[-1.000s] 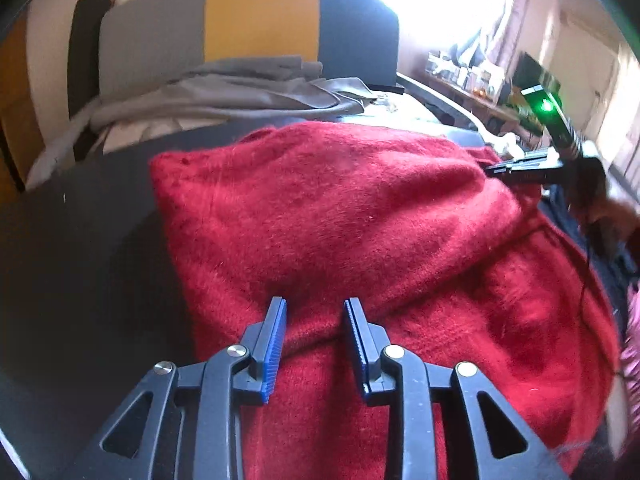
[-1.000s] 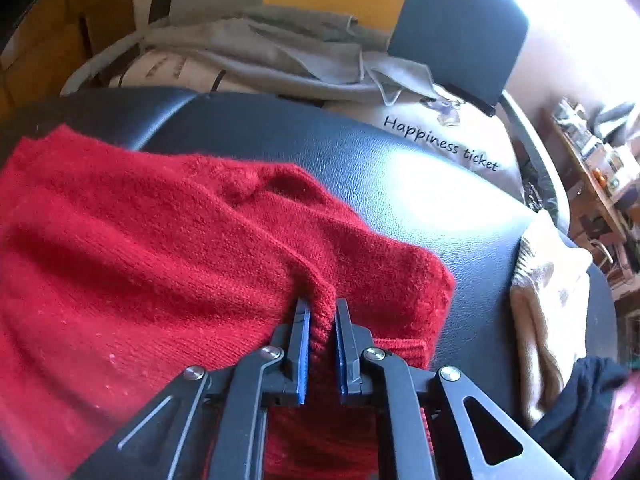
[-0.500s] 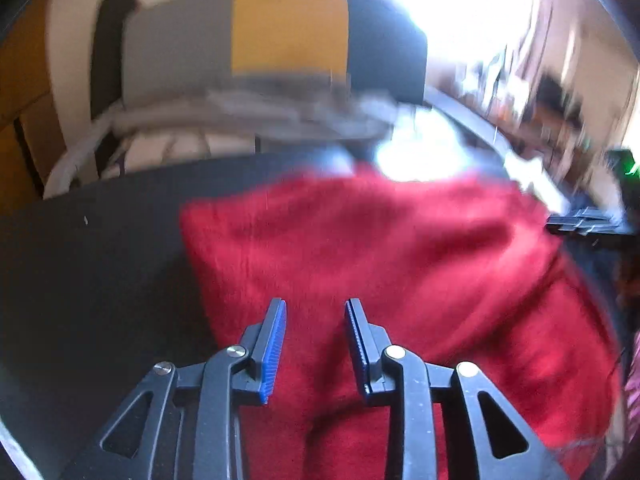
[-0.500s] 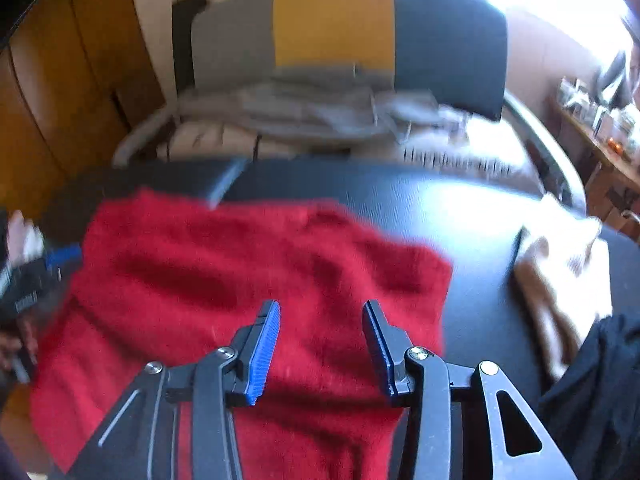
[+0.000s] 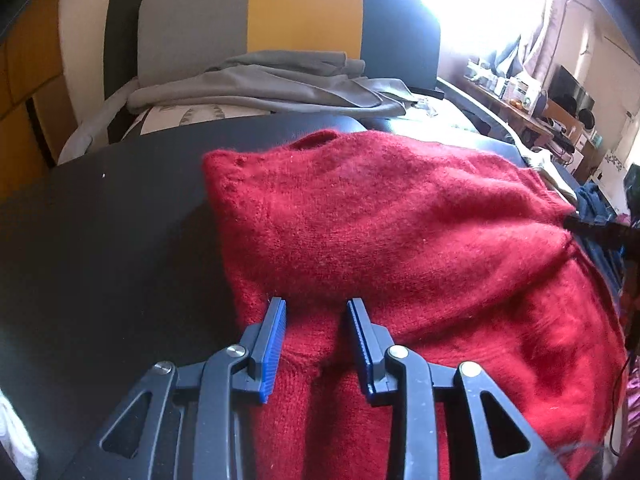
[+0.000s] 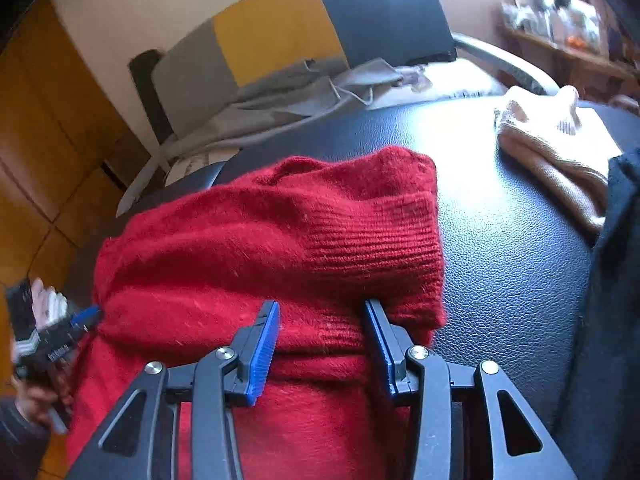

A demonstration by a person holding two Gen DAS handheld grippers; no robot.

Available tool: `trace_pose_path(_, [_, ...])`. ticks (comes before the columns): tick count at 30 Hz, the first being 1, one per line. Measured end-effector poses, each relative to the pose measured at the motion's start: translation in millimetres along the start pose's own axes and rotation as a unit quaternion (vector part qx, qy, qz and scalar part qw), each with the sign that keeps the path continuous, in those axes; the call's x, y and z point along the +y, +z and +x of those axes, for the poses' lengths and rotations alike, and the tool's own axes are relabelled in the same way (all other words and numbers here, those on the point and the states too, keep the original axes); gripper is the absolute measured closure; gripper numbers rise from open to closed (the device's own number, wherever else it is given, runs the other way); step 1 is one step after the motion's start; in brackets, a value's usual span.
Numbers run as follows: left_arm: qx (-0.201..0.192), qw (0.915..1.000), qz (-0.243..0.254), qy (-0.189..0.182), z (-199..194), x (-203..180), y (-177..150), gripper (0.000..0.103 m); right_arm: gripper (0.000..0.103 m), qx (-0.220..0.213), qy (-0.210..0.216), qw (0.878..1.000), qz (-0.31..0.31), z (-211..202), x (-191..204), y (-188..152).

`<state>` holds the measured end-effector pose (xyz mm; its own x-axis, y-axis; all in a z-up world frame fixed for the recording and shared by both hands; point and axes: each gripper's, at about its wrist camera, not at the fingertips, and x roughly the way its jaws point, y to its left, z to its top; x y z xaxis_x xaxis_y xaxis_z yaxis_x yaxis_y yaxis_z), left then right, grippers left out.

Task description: Fold clothes

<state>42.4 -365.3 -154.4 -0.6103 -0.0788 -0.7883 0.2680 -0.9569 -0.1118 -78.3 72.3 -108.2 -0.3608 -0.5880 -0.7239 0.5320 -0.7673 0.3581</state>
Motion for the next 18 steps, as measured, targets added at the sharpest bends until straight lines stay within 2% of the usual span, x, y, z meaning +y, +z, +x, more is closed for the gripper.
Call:
trace_pose_path(3, [-0.033,0.9994,-0.001,0.000,-12,-2,5,0.071,0.053,-0.030,0.015,0.999,-0.001,-12,9,22])
trace_pose_path(4, [-0.044,0.9990,0.000,-0.002,-15,-3,6,0.071,0.046,-0.035,0.018,0.999,-0.006,-15,14,26])
trace_pose_path(5, [-0.040,0.9992,0.004,0.001,-13,-5,6,0.071,0.042,-0.026,0.009,1.000,-0.009,-10,17,27])
trace_pose_path(7, [-0.032,0.9994,0.012,0.006,-9,-9,4,0.070,0.042,-0.006,-0.010,1.000,-0.015,1,22,29])
trace_pose_path(9, [-0.004,0.9998,0.012,0.018,3,-7,-3,0.069,0.042,0.021,-0.036,0.999,-0.011,19,22,29])
trace_pose_path(10, [-0.010,0.9998,0.001,0.016,4,-4,-7,0.069,0.041,0.033,-0.046,0.998,-0.011,27,19,27])
trace_pose_path(15, [-0.007,0.9993,-0.033,0.012,-4,2,-7,0.069,0.040,0.038,-0.076,0.996,-0.034,27,28,22])
trace_pose_path(16, [-0.015,0.9991,-0.038,0.015,-12,3,-8,0.069,0.038,0.033,-0.066,0.997,-0.029,16,30,20])
trace_pose_path(18, [-0.029,0.9985,-0.044,0.017,-35,7,-21,0.069,0.022,0.021,-0.045,0.998,-0.029,-8,34,9])
